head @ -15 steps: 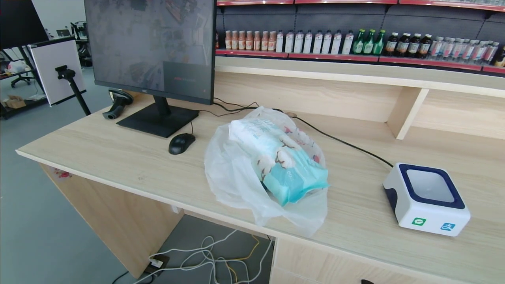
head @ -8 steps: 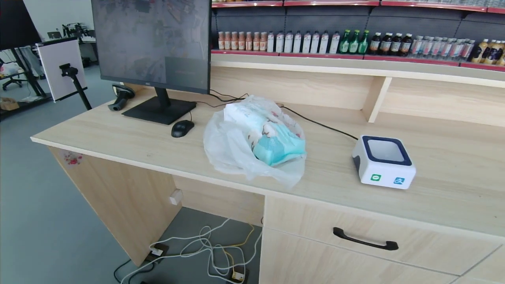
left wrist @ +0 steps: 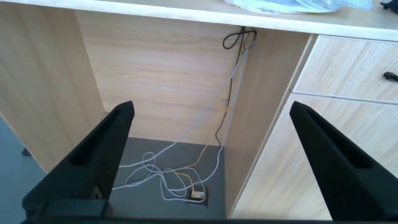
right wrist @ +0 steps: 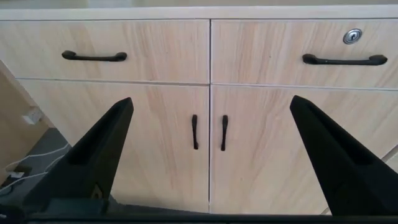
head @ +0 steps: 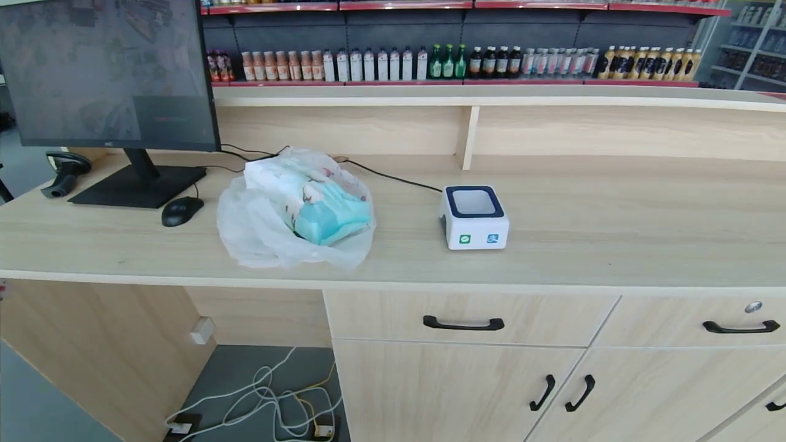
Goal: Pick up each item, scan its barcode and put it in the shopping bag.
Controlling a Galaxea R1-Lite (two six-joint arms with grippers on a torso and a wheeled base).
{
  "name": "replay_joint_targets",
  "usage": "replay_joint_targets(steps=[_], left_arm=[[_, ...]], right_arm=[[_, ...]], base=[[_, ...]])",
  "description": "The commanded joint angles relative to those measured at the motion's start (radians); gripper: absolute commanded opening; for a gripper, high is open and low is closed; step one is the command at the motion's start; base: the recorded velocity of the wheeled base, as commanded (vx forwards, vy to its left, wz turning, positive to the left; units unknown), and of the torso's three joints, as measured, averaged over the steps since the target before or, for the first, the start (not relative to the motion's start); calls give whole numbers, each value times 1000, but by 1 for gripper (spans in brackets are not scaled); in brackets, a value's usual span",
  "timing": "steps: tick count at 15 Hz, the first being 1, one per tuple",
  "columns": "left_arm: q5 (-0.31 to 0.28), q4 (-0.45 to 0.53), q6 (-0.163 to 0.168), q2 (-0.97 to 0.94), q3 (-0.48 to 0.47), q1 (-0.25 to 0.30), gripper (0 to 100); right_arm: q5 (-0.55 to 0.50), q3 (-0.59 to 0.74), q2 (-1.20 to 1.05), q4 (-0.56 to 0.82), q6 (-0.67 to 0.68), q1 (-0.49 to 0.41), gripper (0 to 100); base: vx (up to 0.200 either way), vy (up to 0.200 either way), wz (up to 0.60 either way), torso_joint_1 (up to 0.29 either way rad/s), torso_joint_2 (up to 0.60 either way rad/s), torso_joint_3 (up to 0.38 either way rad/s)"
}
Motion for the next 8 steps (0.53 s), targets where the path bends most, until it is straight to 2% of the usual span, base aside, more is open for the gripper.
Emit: replay_joint_targets(steps=[1, 4, 7, 8], left_arm=[[0, 0, 0, 0, 0, 0, 100], [0, 0, -2, 0, 0, 0, 100], [0, -3, -2, 0, 0, 0, 100], [0, -3, -6, 0, 0, 0, 100]], right_arm=[[0, 0, 1, -1, 0, 0, 100], [0, 0, 1, -1, -3, 0, 100], [0, 0, 1, -1, 0, 0, 100], [0, 0, 1, -1, -1, 0, 100]], base=[[0, -200, 0, 7, 2, -2], [0, -200, 0, 6, -1, 2], [0, 0, 0, 0, 0, 0], [-200, 0, 0, 2, 2, 2]])
